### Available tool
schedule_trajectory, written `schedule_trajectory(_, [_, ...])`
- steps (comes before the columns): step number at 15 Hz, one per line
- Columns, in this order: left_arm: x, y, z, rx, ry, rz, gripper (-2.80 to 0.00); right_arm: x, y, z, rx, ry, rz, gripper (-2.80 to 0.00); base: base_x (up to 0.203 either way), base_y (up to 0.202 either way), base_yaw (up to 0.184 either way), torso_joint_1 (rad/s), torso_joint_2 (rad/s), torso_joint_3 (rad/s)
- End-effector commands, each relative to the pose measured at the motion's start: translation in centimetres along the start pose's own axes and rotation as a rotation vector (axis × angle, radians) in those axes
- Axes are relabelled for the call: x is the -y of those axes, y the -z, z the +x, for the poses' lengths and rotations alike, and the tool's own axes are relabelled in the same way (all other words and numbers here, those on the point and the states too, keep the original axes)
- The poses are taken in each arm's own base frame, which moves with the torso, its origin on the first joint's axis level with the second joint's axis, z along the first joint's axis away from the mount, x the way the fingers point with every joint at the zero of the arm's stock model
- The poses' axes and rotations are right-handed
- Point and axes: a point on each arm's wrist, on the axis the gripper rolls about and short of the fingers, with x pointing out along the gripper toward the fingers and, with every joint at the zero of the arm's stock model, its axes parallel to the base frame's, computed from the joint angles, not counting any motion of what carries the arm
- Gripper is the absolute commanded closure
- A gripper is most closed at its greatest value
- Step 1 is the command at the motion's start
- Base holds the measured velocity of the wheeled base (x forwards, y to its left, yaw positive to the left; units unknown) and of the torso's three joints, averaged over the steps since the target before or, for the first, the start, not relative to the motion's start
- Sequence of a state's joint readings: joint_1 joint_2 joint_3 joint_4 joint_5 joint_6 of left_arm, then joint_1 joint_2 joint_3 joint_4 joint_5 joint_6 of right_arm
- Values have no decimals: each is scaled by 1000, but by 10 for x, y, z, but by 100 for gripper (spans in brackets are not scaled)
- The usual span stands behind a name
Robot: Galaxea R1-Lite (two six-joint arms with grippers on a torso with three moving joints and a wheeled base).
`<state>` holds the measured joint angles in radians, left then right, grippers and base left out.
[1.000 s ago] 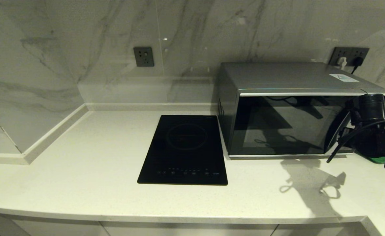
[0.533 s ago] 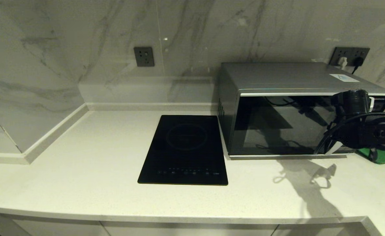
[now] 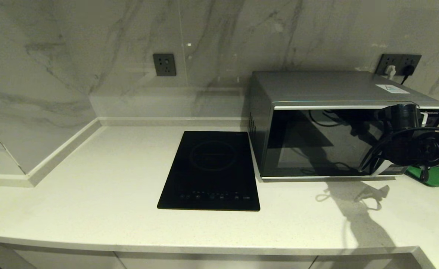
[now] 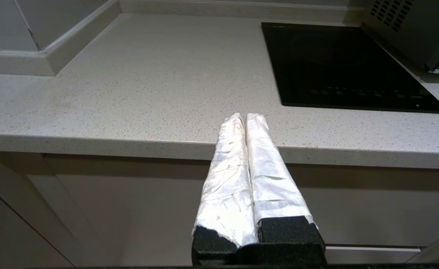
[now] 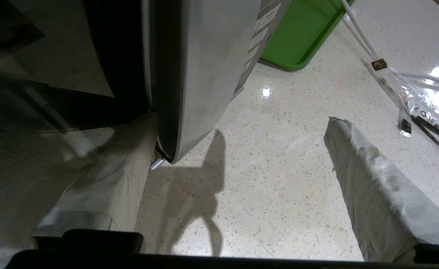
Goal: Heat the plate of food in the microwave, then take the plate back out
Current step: Open the microwave oven
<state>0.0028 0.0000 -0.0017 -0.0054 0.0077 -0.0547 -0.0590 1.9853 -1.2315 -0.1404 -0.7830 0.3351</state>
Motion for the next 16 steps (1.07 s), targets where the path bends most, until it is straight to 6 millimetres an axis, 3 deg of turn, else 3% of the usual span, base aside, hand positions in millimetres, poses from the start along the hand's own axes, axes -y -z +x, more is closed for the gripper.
schedule_trajectory(1, [0, 0, 0, 1, 0, -1, 0, 3, -5, 4, 12, 18, 22, -280, 0, 0, 0, 0, 0, 0])
schedule_trajectory(11, [0, 0, 0, 1, 0, -1, 0, 10, -6, 5, 32, 82, 63, -280, 0, 0, 0, 0, 0, 0])
schedule_trajectory(16, [0, 0, 0, 1, 0, -1, 0, 34, -8, -20, 40, 82, 101, -280, 0, 0, 0, 0, 0, 0])
